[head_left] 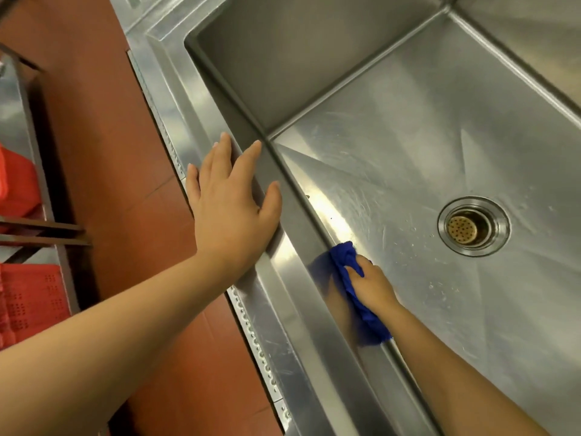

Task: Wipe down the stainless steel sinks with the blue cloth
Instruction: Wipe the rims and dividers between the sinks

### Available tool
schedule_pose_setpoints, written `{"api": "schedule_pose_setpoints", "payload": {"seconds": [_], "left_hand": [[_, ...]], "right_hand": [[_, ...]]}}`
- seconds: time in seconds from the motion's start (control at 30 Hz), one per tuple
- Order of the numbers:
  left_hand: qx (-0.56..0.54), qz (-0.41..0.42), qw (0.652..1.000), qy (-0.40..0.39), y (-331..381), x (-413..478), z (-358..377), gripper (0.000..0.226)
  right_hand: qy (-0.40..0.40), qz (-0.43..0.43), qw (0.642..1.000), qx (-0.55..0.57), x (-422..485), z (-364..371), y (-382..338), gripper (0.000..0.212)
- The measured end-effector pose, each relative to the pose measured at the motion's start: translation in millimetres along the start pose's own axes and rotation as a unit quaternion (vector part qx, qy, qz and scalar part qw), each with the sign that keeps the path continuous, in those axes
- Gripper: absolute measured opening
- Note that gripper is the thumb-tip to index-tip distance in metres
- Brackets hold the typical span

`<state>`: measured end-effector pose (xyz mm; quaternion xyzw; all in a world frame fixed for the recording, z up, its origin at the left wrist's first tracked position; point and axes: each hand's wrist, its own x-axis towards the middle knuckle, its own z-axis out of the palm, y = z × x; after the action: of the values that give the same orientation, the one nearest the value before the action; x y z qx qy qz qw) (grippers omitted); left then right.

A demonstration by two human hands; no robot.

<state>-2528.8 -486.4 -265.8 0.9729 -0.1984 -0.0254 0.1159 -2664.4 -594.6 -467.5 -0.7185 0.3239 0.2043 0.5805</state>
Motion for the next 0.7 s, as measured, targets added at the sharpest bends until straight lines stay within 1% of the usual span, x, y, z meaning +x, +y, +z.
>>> {"api": "schedule_pose_setpoints", "payload": {"seconds": [0.07, 0.17, 0.23, 0.27, 0.3, 0.37, 0.47, 0.57, 0.6, 0.7], "left_hand": [[-0.001, 0.0, 1.0, -0.007, 1, 0, 0, 0.054], [0.004, -0.001, 1.0, -0.011, 1, 2, -1, 0.058], [0.002, 0.0, 1.0, -0.013, 0, 2, -1, 0.054], [0.001, 0.0, 1.0, -0.013, 0, 2, -1, 0.053], [0.001, -0.001, 1.0, -0.013, 0, 1, -1, 0.053], [0.003, 0.0, 1.0, -0.009, 1, 2, 0, 0.054], [0.013, 0.001, 1.0, -0.012, 1, 2, -1, 0.054], [0.012, 0.005, 1.0, -0.013, 1, 3, 1, 0.055], [0.011, 0.004, 1.0, -0.012, 0, 2, 1, 0.055], [0.004, 0.006, 1.0, -0.01, 0, 3, 1, 0.055]], "right_hand": [[-0.007, -0.013, 1.0, 0.022, -16, -7, -8, 0.022], [0.002, -0.102, 0.993, 0.062, -65, -22, -29, 0.017], [0.007, -0.148, 0.986, 0.083, -95, -28, -40, 0.009], [0.009, -0.156, 0.984, 0.081, -102, -29, -43, 0.014], [0.011, -0.156, 0.985, 0.076, -104, -30, -43, 0.015], [0.023, -0.13, 0.99, 0.054, -99, -28, -42, 0.009], [0.022, -0.087, 0.996, 0.028, -95, -26, -43, 0.013], [0.022, -0.111, 0.993, 0.042, -123, -33, -48, 0.01], [0.019, -0.121, 0.991, 0.057, -139, -38, -52, 0.016], [0.018, -0.137, 0.985, 0.102, -178, -49, -60, 0.045]]}}
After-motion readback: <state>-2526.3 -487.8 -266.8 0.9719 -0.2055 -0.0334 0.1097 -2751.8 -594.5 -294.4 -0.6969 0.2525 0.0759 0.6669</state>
